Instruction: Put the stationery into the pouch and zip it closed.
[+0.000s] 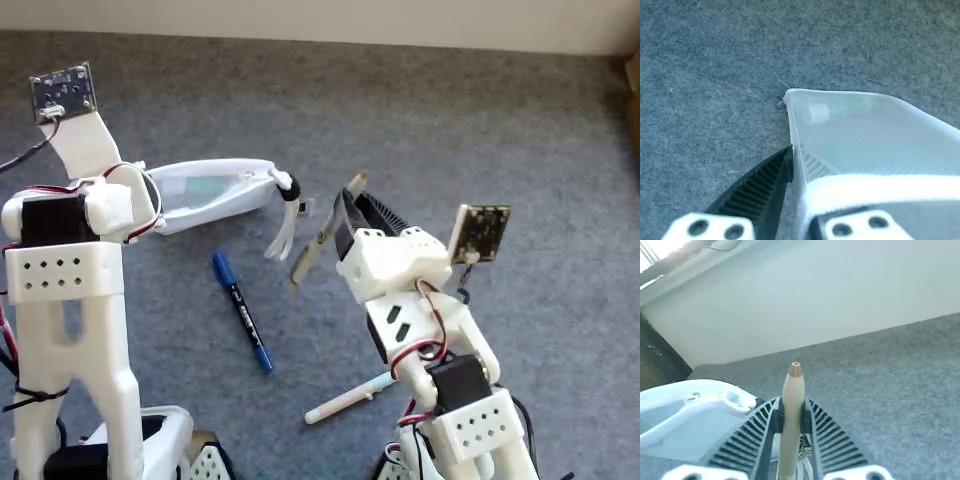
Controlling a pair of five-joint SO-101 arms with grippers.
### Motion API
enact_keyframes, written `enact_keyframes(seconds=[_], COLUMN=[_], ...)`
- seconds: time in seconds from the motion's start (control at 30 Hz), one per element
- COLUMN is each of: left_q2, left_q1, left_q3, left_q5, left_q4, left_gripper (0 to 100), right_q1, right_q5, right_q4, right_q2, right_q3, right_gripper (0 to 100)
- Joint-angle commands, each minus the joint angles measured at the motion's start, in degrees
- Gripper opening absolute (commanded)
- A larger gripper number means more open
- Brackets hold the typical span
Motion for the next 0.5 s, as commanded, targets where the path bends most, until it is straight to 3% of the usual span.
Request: enact_keyframes(seconds=[0.0, 0.13, 0.47], left_q2=[0.1, 0.0, 0.0], left_q1=[-0.7, -0.7, -0.7], left_q3=[1.6, 1.6, 1.6], left_q5=[0.3, 0.3, 0.3], left_q4=[-2.0, -2.0, -1.9], left_gripper=[3, 3, 3], right_q1=[0.4, -2.2, -9.5], right_q5=[1.1, 1.1, 1.1], right_q4=[-1.9, -2.2, -14.1], right_q2=[-5.0, -8.5, -10.0], right_q3=[-1.0, -1.7, -9.2], right_gripper=[0.5, 0.5, 0.5])
